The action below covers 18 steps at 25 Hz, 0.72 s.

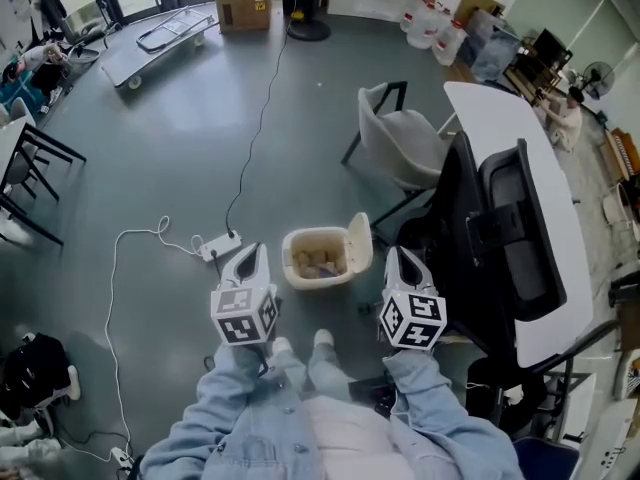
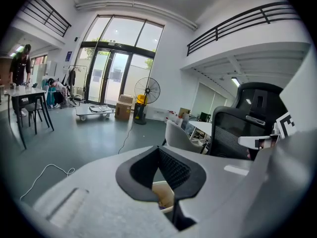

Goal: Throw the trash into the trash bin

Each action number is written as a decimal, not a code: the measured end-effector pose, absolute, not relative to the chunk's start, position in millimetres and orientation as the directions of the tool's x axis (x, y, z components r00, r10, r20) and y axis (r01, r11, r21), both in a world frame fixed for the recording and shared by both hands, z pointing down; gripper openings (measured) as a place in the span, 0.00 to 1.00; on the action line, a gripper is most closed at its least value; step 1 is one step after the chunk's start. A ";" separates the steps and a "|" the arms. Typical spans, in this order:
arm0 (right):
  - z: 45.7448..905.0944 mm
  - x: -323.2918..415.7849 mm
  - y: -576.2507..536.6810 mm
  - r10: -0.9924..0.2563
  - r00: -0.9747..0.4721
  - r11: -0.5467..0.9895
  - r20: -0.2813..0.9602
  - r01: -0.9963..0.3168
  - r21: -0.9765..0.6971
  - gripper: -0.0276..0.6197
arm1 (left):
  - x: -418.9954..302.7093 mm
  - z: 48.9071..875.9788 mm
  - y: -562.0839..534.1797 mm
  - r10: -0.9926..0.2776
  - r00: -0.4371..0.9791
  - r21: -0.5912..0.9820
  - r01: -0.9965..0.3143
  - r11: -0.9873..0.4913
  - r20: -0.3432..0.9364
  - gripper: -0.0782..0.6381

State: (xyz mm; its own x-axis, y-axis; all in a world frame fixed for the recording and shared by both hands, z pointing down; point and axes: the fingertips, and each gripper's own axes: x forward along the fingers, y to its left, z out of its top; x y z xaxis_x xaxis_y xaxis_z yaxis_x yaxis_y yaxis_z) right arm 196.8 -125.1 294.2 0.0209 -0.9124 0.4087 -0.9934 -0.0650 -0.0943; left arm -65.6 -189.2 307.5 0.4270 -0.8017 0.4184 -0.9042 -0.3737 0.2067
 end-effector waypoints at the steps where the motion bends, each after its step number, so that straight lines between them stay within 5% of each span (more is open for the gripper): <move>1: 293.2 195.5 -123.8 -0.913 0.019 -0.060 0.408 -0.994 -0.087 0.05 | -65.4 306.5 -187.9 -0.802 0.428 0.207 -0.904 -0.375 0.417 0.11; 18: 281.3 195.3 -116.7 -0.911 0.039 -0.082 0.411 -0.993 -0.088 0.05 | -71.9 290.0 -182.7 -0.814 0.426 0.192 -0.905 -0.380 0.395 0.11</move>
State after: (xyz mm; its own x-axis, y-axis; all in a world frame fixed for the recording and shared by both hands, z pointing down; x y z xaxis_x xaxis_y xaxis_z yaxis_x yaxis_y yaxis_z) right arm 195.3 -116.7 281.3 0.0390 -0.9107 0.4112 -0.9927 -0.0822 -0.0880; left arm -71.9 -182.7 290.0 0.4258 -0.8143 0.3945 -0.9048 -0.3803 0.1917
